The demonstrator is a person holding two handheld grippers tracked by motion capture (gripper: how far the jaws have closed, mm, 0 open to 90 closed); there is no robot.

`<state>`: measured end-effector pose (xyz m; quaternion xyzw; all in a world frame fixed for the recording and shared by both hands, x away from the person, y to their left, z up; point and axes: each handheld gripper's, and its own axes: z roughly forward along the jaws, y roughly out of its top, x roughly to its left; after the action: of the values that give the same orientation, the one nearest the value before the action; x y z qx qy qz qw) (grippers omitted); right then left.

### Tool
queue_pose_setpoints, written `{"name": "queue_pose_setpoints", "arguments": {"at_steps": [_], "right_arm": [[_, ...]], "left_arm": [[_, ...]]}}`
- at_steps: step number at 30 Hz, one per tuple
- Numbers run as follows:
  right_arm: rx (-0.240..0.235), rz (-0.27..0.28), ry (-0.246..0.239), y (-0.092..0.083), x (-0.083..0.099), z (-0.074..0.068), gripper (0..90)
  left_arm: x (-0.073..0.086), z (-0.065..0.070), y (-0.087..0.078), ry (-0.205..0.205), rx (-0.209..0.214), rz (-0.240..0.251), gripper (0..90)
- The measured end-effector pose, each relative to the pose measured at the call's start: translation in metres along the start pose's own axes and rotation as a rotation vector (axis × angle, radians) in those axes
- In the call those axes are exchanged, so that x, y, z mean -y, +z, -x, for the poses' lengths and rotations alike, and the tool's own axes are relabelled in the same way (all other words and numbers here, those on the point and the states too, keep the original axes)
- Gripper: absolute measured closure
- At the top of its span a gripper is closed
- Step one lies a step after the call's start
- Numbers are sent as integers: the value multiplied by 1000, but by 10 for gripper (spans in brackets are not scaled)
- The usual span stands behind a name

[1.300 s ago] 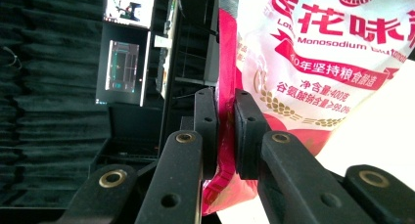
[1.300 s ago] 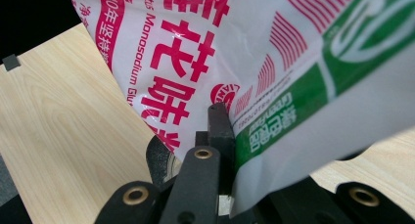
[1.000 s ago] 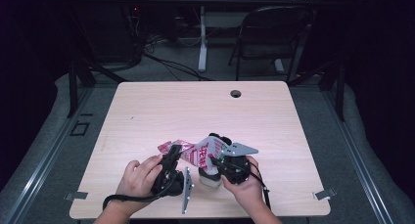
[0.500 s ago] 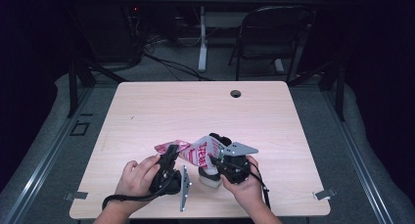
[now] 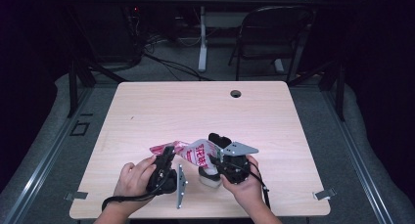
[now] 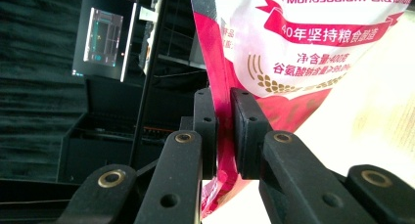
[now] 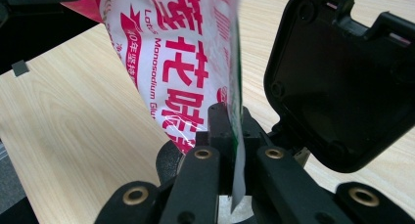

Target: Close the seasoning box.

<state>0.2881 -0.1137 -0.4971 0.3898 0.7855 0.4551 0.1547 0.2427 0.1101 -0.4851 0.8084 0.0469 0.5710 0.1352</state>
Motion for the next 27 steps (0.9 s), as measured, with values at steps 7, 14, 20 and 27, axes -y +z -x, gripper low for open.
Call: {"name": "queue_pose_setpoints", "arguments": {"at_steps": [7, 14, 20, 27], "right_arm": [[-5, 7, 6, 0, -1, -2, 900], [-4, 2, 1, 0, -2, -2, 900], [-8, 12, -1, 0, -3, -3, 900], [-16, 25, -2, 0, -5, -5, 900]], "left_arm": [[6, 4, 2, -30, 17, -10, 823], [10, 9, 4, -60, 27, -14, 825], [14, 11, 4, -108, 49, -13, 826], [18, 16, 5, -130, 56, -13, 826]]}}
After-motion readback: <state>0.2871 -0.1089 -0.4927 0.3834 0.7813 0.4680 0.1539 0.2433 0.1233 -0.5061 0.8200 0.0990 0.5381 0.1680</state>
